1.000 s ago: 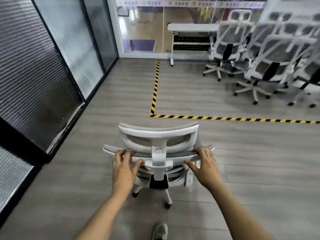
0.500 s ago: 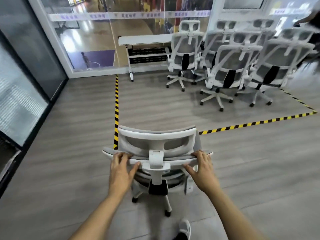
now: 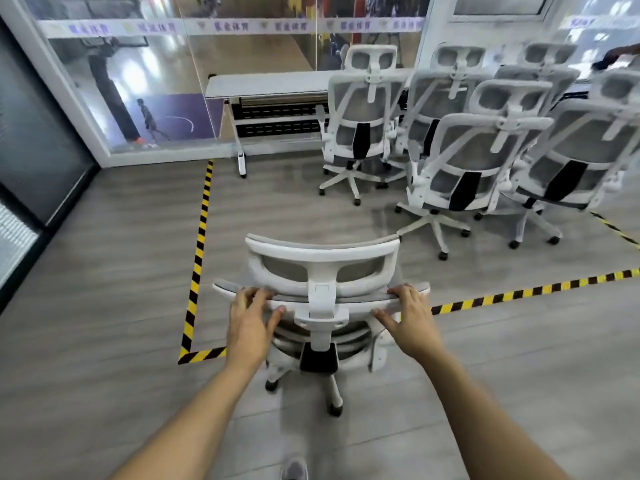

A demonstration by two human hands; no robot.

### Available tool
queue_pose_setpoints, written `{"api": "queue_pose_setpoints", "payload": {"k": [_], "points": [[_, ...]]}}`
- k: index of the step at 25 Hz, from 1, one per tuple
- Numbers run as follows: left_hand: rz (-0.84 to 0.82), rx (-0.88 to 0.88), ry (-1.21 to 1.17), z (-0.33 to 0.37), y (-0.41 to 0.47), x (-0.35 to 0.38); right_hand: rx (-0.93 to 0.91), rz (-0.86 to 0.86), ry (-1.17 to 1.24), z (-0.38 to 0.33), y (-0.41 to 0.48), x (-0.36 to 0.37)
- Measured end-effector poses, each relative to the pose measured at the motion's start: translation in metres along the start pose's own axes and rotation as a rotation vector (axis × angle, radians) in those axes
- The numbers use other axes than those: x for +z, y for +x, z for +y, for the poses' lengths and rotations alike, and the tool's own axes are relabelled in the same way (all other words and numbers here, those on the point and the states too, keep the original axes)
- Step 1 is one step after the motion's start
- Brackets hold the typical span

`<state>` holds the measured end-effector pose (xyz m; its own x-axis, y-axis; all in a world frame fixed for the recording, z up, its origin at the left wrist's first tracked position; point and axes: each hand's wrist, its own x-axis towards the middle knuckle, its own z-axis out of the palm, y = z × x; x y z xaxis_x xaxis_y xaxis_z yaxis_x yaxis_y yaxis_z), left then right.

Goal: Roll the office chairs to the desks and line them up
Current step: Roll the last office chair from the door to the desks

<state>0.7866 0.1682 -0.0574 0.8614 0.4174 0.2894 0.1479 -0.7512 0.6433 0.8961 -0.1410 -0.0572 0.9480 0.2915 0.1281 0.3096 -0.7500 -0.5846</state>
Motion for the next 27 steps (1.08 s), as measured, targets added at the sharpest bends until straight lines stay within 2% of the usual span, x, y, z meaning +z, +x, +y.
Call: {"api": "queue_pose_setpoints", "payload": {"k": [6,11,15,21,27], "points": [[-0.007,-0.003,0.005,0.011,0.183,0.092,0.069,-0.023,0.004,0.044,0.188,-0.005],[-0.137,0.001,0.033,0.027,0.322,0.146,0.130,-0.018,-0.007,0.066,0.321,-0.014],[-0.245,0.069,0.117,0.027,0.411,0.192,0.140,-0.049,0.029,0.094,0.416,-0.020],[-0.271,0.043,0.172,0.055,0.509,0.244,0.109,-0.047,0.053,0.139,0.538,-0.027],[-0.335,0.078,0.271,0.062,0.564,0.254,0.092,0.001,-0.033,0.156,0.600,-0.025]]}}
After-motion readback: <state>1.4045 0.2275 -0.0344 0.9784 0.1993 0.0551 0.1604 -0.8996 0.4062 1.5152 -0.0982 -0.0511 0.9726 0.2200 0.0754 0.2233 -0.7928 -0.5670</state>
